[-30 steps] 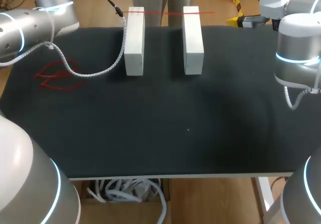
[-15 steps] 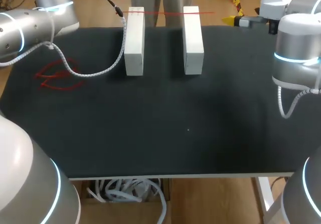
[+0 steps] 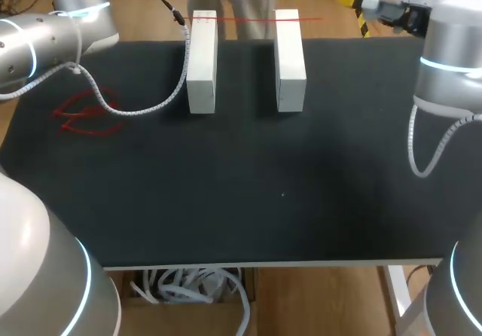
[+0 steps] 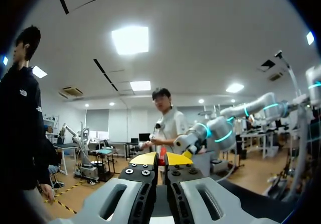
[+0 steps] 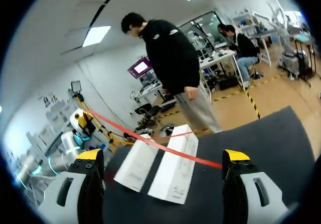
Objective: Grab the tape and strap the tape.
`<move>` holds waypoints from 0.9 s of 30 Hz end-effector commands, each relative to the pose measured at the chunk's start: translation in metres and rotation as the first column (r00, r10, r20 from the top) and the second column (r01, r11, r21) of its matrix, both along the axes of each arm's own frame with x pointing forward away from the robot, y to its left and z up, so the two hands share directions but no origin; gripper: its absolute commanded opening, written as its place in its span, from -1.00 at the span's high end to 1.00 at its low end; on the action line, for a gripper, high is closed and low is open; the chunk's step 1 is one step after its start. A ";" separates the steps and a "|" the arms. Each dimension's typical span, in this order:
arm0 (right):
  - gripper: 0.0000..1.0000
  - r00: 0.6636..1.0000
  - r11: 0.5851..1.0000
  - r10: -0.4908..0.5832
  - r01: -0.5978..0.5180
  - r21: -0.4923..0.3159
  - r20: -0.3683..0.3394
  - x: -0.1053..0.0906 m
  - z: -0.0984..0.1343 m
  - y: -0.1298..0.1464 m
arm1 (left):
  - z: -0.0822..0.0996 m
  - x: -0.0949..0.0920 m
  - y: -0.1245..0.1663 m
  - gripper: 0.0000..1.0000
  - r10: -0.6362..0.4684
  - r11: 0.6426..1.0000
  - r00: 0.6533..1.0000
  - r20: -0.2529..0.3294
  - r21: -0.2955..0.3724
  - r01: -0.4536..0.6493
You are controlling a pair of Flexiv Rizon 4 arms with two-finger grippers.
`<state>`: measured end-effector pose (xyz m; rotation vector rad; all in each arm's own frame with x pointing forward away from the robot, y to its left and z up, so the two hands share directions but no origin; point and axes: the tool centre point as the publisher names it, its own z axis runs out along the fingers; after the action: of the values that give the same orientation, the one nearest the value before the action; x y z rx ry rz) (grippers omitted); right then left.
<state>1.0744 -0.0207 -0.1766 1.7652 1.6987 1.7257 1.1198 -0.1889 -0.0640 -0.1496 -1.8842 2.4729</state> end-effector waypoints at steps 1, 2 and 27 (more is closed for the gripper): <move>-1.00 1.000 0.988 -0.010 0.010 0.152 0.000 -0.009 0.000 -0.005 | 0.001 -0.001 0.000 1.00 0.003 1.000 1.000 0.000 0.002 -0.003; -1.00 1.000 0.988 -0.010 0.010 0.152 0.000 -0.009 0.000 -0.005 | 0.001 -0.001 0.000 1.00 0.003 1.000 1.000 0.000 0.002 -0.003; -1.00 0.942 0.893 -0.208 0.293 0.341 -0.264 -0.012 0.021 0.011 | 0.001 -0.001 0.000 1.00 0.003 1.000 1.000 0.000 0.002 -0.003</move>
<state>1.0598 -0.0179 -0.1571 2.2599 1.2308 1.9399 1.1198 -0.1889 -0.0640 -0.1496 -1.8842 2.4729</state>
